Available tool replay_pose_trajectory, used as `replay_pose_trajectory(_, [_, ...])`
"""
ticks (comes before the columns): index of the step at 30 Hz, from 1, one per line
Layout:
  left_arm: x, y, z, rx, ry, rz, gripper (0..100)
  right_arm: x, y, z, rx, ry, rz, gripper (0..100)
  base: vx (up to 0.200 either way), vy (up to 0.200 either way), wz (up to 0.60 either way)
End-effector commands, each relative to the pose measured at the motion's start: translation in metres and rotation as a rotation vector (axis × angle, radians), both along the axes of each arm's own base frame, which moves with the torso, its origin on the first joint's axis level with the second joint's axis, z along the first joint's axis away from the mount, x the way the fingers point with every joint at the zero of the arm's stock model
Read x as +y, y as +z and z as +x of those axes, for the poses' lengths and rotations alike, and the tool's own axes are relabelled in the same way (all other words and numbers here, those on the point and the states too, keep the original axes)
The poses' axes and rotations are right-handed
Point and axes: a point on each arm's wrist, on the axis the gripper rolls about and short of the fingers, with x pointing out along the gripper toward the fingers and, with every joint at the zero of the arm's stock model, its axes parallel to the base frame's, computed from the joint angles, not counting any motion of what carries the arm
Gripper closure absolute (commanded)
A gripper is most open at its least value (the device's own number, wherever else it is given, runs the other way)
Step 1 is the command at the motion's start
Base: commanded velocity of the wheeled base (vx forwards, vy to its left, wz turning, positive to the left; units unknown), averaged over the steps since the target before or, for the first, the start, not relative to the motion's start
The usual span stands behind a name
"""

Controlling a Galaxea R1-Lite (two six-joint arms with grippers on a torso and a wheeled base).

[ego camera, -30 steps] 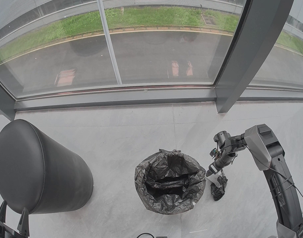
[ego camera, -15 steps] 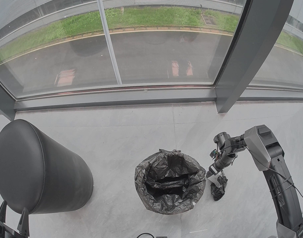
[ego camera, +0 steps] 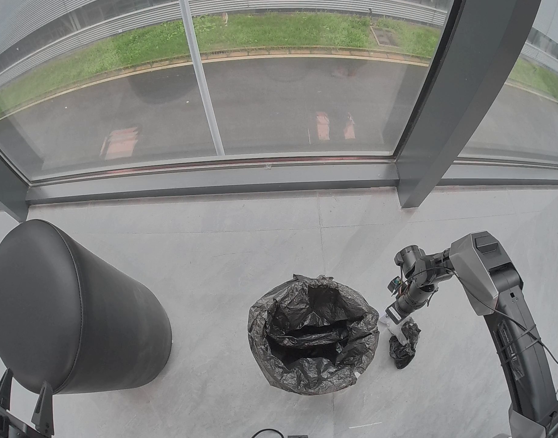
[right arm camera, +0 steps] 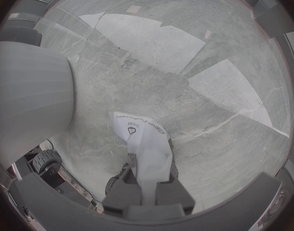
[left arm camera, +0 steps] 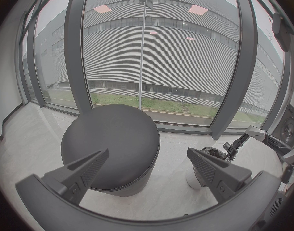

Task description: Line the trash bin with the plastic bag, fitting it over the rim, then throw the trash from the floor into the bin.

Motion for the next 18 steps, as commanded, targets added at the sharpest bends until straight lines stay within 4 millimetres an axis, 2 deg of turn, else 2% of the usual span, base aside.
replay_pose_trajectory(1, [0.000, 0.000, -0.001, -0.013, 0.000, -0.001, 0, 0.000, -0.001, 0.000, 0.003, 0.000, -0.001, 100, 0.000, 0.000, 0.00])
replay_pose_trajectory(5, [0.000, 0.000, -0.001, -0.012, 0.002, -0.005, 0, -0.001, 0.007, 0.001, -0.010, -0.007, -0.001, 100, 0.000, 0.000, 0.00])
replay_pose_trajectory(7, [0.000, 0.000, -0.001, -0.014, 0.002, -0.007, 0, -0.001, 0.021, 0.004, -0.038, -0.015, -0.018, 100, 0.000, 0.000, 0.00])
replay_pose_trajectory(9, [0.000, 0.000, -0.001, -0.014, 0.002, -0.007, 0, -0.002, 0.044, 0.008, -0.088, -0.038, -0.032, 100, 0.000, 0.000, 0.00])
replay_pose_trajectory(14, [0.000, 0.000, -0.001, -0.014, 0.002, -0.005, 0, -0.009, 0.142, 0.014, -0.281, -0.098, 0.011, 100, 0.000, 0.000, 0.00])
replay_pose_trajectory(18, [0.000, 0.000, -0.001, -0.015, 0.002, -0.005, 0, -0.022, 0.227, 0.001, -0.438, -0.143, 0.062, 100, 0.000, 0.000, 0.00])
